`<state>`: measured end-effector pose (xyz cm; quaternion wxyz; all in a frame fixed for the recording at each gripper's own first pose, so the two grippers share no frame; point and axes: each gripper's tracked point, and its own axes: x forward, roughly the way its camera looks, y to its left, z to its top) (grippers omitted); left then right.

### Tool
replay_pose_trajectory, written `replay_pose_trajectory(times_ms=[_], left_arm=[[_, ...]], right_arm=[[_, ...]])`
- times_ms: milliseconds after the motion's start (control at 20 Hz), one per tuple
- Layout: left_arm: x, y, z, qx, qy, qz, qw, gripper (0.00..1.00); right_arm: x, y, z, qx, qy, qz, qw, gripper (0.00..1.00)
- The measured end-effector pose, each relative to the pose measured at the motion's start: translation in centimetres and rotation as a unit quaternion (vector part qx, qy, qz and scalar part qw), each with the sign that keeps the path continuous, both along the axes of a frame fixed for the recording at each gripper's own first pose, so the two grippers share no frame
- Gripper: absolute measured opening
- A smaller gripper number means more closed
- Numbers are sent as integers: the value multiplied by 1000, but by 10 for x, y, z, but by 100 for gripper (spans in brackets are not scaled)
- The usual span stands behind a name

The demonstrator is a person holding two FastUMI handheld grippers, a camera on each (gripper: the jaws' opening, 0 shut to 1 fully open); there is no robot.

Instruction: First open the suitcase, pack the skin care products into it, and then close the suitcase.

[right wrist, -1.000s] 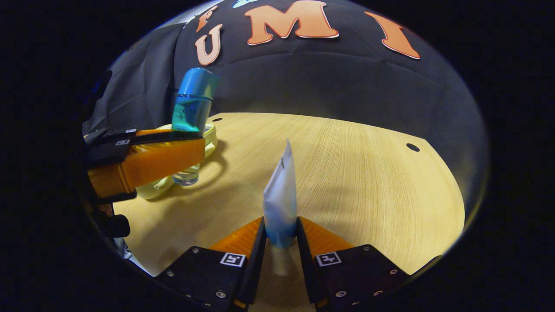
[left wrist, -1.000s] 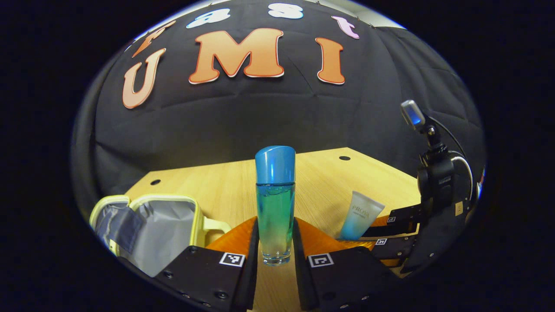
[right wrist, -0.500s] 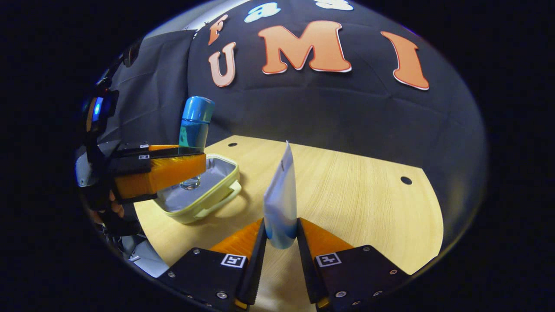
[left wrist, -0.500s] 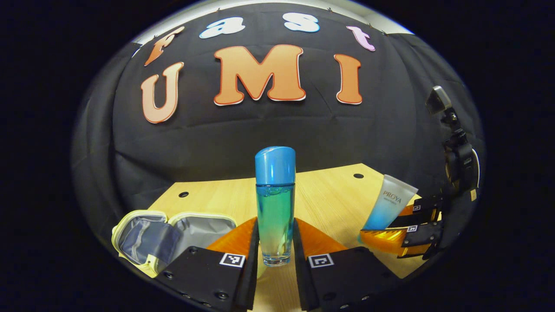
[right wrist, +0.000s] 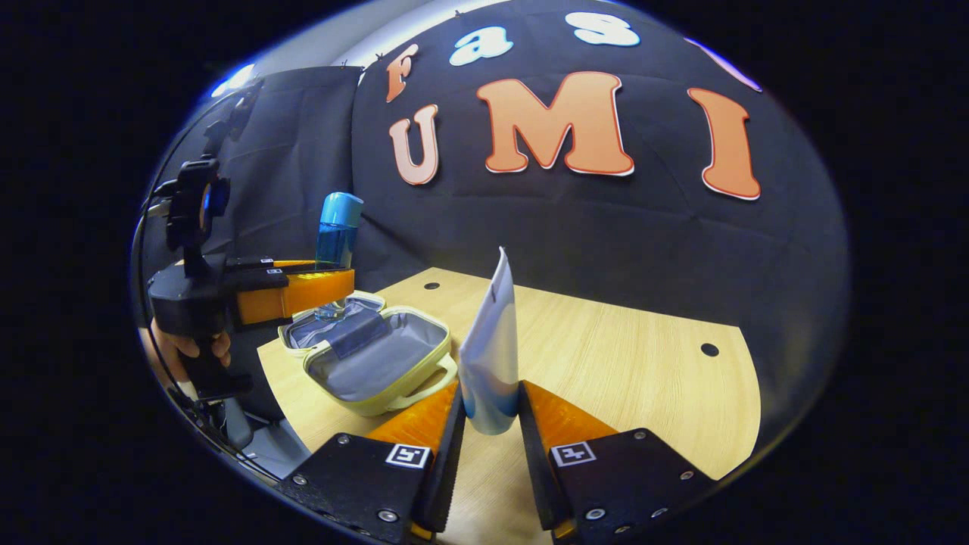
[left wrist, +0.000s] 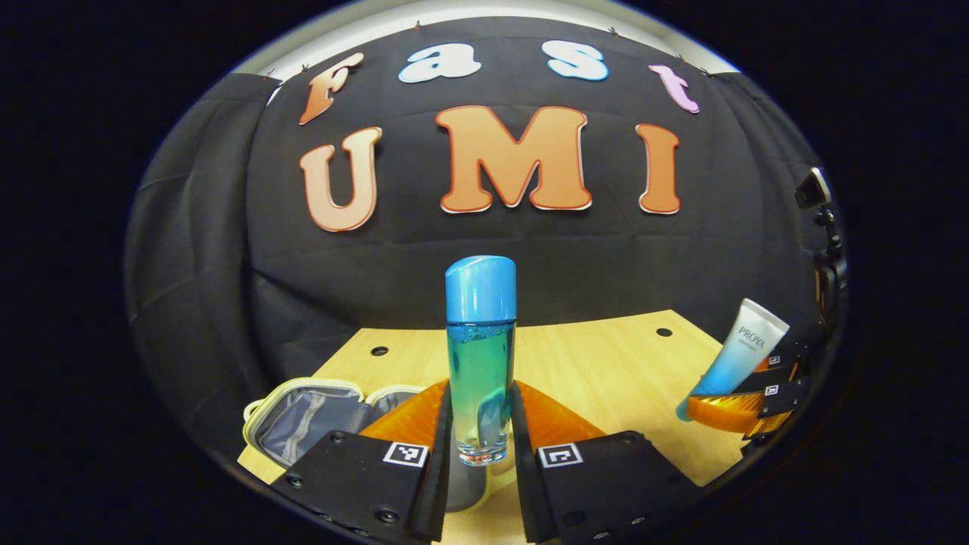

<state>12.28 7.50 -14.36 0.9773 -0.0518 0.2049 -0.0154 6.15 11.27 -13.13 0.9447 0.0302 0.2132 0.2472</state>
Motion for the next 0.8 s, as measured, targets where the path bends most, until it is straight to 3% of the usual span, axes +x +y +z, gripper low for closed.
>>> replay_pose_trajectory(times_ms=[450,800], left_arm=[[-14,70,-53,-12,63,30,997,38],[-3,103,-106,-23,121,-22,992,40]], right_arm=[[-11,36,-2,-6,16,26,1000,44],[-12,87,4,-14,26,17,999,44]])
